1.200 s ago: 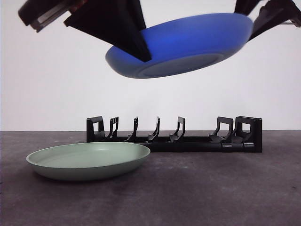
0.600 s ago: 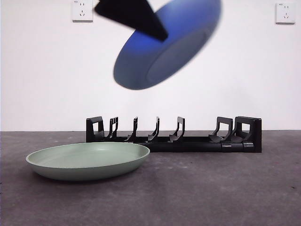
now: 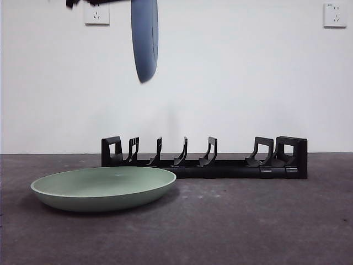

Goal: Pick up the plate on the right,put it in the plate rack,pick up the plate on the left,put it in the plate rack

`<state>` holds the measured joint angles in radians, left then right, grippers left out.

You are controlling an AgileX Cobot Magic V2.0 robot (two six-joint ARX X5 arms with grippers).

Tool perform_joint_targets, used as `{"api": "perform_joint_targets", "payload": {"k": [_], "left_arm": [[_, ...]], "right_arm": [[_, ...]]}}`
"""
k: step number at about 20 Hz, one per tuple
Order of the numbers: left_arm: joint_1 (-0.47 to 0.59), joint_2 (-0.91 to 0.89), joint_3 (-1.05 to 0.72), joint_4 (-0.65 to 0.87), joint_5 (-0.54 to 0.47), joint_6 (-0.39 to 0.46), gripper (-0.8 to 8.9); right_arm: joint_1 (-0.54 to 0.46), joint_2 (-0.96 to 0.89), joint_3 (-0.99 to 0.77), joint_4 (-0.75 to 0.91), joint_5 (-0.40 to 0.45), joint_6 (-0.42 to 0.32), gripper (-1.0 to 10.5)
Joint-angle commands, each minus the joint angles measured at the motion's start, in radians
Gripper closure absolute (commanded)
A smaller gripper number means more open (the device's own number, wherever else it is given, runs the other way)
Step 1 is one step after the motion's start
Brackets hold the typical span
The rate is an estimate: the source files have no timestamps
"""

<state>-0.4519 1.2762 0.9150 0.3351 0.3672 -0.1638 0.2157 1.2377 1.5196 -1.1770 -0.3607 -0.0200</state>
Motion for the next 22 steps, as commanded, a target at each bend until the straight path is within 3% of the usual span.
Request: {"api": "perform_joint_targets", "payload": {"k": [1,13,22], "left_arm": [[0.033,0.062,-0.003,0.034,0.008,-0.069,8.22],[0.065,0.314,0.026,0.127,0.017,-0.054,8.22],[0.065,0.385,0.049,0.045,-0.029,0.062,8.22]], "right_arm": [[0.015,0.003,-0.013,-0.018,-0.014,-0.013,6.3],[0.164,0.003,-0.014,-0.048,-0.002,-0.01,6.3],[0.204,0.003,-0.014,-0.037,0.055,-0.006,6.3]]}}
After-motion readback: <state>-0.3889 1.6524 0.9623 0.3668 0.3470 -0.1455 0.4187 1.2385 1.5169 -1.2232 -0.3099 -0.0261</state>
